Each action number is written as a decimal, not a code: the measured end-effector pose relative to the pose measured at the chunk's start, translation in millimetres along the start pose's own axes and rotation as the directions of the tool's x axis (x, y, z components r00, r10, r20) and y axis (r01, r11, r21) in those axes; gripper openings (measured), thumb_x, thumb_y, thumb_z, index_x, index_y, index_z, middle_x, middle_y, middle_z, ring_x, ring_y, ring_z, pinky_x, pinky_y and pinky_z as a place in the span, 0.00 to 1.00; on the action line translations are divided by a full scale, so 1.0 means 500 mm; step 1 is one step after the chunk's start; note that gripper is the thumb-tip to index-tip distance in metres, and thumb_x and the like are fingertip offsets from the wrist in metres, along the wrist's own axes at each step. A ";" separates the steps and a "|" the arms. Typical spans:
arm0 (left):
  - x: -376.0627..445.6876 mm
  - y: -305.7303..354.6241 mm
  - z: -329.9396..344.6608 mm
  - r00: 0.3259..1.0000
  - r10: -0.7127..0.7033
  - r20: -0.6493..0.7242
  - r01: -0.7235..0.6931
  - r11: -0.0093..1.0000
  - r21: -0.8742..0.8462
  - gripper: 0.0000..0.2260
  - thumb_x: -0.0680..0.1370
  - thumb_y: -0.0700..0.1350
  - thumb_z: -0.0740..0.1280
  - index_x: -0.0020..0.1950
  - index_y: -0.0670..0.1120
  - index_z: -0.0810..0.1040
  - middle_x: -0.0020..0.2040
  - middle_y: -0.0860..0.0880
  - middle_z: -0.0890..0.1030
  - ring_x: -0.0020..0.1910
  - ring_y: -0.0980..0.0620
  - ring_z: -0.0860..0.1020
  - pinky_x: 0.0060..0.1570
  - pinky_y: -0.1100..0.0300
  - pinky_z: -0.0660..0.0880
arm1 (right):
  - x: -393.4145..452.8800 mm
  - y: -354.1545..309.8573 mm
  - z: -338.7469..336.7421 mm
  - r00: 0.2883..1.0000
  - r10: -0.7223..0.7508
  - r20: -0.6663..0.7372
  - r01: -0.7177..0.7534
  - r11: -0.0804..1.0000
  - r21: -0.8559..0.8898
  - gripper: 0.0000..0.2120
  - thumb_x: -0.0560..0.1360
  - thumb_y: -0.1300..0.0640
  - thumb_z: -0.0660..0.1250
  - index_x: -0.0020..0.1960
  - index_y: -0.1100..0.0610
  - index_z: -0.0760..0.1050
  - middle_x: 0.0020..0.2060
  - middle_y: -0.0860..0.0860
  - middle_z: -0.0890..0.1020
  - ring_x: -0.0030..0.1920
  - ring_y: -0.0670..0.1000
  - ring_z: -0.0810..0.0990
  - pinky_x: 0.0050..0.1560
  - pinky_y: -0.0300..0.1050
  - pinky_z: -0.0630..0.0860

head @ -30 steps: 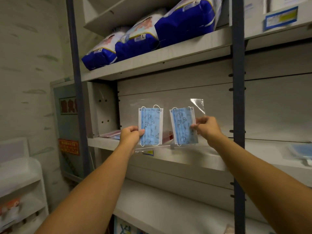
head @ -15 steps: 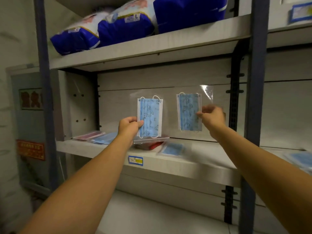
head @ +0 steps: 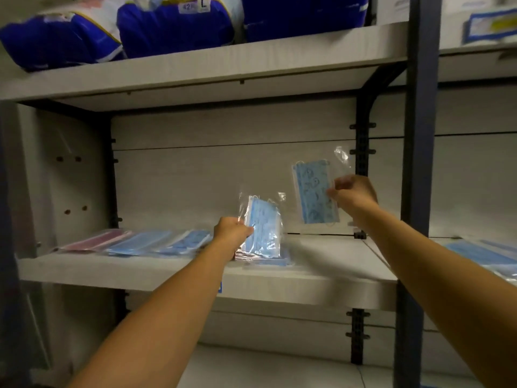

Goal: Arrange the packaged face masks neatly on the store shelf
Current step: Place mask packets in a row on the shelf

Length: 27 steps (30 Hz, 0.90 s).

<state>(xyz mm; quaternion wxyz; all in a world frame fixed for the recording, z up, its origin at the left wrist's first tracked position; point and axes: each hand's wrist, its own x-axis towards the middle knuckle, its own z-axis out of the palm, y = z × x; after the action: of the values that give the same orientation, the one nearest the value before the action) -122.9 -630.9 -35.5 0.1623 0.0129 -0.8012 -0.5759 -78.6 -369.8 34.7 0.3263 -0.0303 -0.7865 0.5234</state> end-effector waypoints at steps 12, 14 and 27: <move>-0.017 0.005 0.056 0.966 0.022 0.259 -0.160 0.837 0.523 0.14 0.73 0.44 0.75 0.56 0.40 0.80 0.51 0.42 0.83 0.44 0.47 0.80 0.39 0.58 0.73 | 0.008 0.010 -0.010 0.999 -0.040 -0.018 0.037 0.990 -0.133 0.02 0.77 0.57 0.72 0.46 0.51 0.79 0.45 0.51 0.82 0.46 0.52 0.81 0.43 0.45 0.79; -0.020 0.010 0.057 0.963 0.045 0.266 -0.199 0.786 0.585 0.16 0.73 0.43 0.75 0.58 0.40 0.80 0.53 0.42 0.82 0.47 0.47 0.79 0.40 0.58 0.71 | 0.005 0.007 -0.009 0.999 -0.040 -0.014 0.038 0.991 -0.128 0.03 0.77 0.57 0.72 0.48 0.51 0.79 0.45 0.50 0.81 0.45 0.50 0.80 0.40 0.42 0.77; 0.006 0.002 0.043 0.949 0.057 0.310 -0.261 0.694 0.671 0.13 0.75 0.45 0.75 0.55 0.40 0.79 0.44 0.45 0.76 0.44 0.47 0.75 0.37 0.59 0.70 | -0.013 0.004 0.002 0.999 0.024 0.030 -0.021 0.998 -0.067 0.04 0.77 0.60 0.71 0.48 0.53 0.77 0.46 0.52 0.81 0.46 0.53 0.80 0.32 0.41 0.71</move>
<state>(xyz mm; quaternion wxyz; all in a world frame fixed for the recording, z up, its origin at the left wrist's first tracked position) -131.6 -611.3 -39.9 0.0857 -0.0732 -0.9720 -0.2064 -74.7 -372.4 29.4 0.3069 -0.0418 -0.8081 0.5010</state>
